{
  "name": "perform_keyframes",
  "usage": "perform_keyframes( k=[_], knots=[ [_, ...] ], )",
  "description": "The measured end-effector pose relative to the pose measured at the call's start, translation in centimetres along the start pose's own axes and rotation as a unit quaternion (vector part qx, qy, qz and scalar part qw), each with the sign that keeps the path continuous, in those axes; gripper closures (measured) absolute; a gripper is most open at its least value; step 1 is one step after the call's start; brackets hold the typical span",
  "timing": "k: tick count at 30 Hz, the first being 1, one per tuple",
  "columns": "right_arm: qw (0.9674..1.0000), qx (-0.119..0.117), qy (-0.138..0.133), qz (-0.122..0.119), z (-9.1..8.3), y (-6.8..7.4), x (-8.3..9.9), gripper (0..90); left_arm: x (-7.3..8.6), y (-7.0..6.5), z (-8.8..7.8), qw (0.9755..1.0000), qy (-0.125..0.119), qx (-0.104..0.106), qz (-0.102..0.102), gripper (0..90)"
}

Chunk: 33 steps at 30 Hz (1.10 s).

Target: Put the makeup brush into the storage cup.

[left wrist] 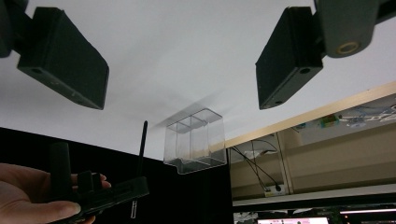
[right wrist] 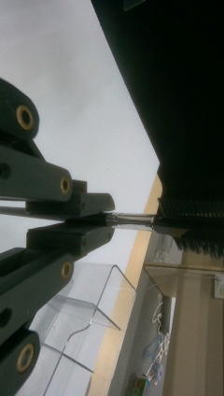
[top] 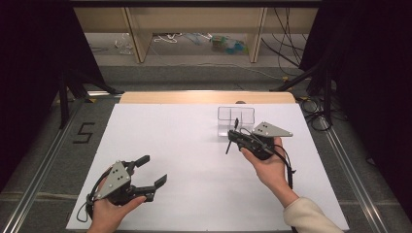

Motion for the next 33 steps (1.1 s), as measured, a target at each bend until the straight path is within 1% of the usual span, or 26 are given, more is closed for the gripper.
perform_keyframes(
  k=[1, 3, 4, 5, 7, 8, 10, 11, 14, 15, 18, 19, 23, 24, 25, 28, 29, 30, 31, 33],
  knots=[
    [1.0, 0.002, 0.004, 0.005, -0.07, 0.02, 0.02, 85.4, 0.0, 0.0, 0.0, 1.0, 0.0, 0.0, 0.0, 17.1],
    [1.0, -0.002, -0.001, 0.005, 0.06, 0.0, -0.02, 85.5, 0.0, 0.01, 0.01, 1.0, 0.0, 0.0, 0.0, 17.1],
    [1.0, -0.001, -0.001, 0.005, 0.06, -0.03, -0.03, 85.4, 0.01, -0.02, 0.01, 1.0, 0.0, 0.0, -0.004, 17.2],
    [1.0, 0.003, 0.0, 0.0, 0.01, -0.17, -0.07, 85.5, 0.01, -0.02, 0.01, 1.0, 0.0, -0.001, -0.004, 17.2],
    [1.0, 0.006, -0.003, -0.002, 0.06, -0.23, -0.14, 85.4, 0.02, -0.03, 0.01, 1.0, 0.0, -0.001, -0.005, 17.2],
    [1.0, 0.0, 0.001, 0.006, 0.08, -0.1, -0.11, 85.4, 0.02, -0.02, 0.01, 1.0, 0.0, -0.001, -0.004, 17.2],
    [1.0, 0.001, 0.002, 0.005, 0.12, -0.14, -0.12, 85.5, 0.01, -0.02, 0.02, 1.0, 0.0, -0.001, -0.004, 17.2],
    [1.0, 0.004, 0.006, 0.0, 0.06, -0.24, -0.13, 85.5, 0.02, -0.02, 0.02, 1.0, 0.001, -0.001, -0.005, 17.2],
    [1.0, 0.008, 0.004, -0.002, 0.15, -0.35, -0.17, 85.4, 0.03, -0.01, 0.03, 1.0, 0.001, 0.0, -0.004, 17.2],
    [0.9999, 0.007, 0.01, 0.001, 0.11, -0.33, -0.14, 85.4, 0.03, -0.02, 0.03, 1.0, 0.001, 0.0, -0.004, 17.2],
    [0.9999, 0.004, 0.012, 0.004, 0.14, -0.33, -0.16, 85.5, 0.03, -0.01, 0.02, 1.0, 0.001, -0.001, -0.004, 17.2],
    [0.9999, 0.005, 0.009, 0.005, 0.19, -0.35, -0.19, 85.4, 0.02, -0.01, 0.01, 1.0, 0.0, -0.001, -0.004, 17.2],
    [0.9999, 0.007, 0.01, 0.004, 0.23, -0.45, -0.24, 85.4, 0.04, -0.01, 0.03, 1.0, 0.0, 0.0, -0.005, 17.2],
    [0.9999, 0.008, 0.007, 0.001, 0.25, -0.53, -0.28, 85.5, 0.04, 0.0, 0.03, 1.0, 0.0, 0.0, -0.004, 17.2],
    [0.9999, 0.011, 0.005, -0.005, 0.27, -0.65, -0.32, 85.4, 0.05, -0.04, 0.04, 1.0, 0.0, 0.0, -0.008, 17.2],
    [0.9999, 0.012, 0.002, -0.006, 0.33, -0.74, -0.37, 85.5, 0.05, 0.01, 0.03, 1.0, -0.001, -0.001, -0.007, 17.2],
    [0.9999, 0.014, 0.002, -0.003, 0.35, -0.72, -0.38, 85.4, 0.05, 0.02, 0.04, 1.0, -0.001, -0.001, -0.007, 17.2],
    [0.9999, 0.014, 0.003, -0.006, 0.34, -0.78, -0.37, 85.4, 0.06, 0.03, 0.04, 1.0, -0.001, -0.001, -0.007, 17.2],
    [0.9999, 0.009, 0.009, 0.002, 0.35, -0.66, -0.3, 85.5, 0.06, 0.02, 0.04, 1.0, -0.001, -0.001, -0.007, 17.2],
    [0.9998, 0.012, 0.014, 0.0, 0.31, -0.73, -0.3, 85.4, 0.07, 0.04, 0.05, 1.0, -0.001, -0.001, -0.008, 17.2]
  ],
)
Point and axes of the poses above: each handheld gripper's, and its own axes: z roughly forward along the jaws, x roughly out of its underside, y roughly to its left, the point moved 5 cm from there along z, roughly forward along the jaws, and after that the axes turned 7 degrees about -x, right-handed, at the moved point
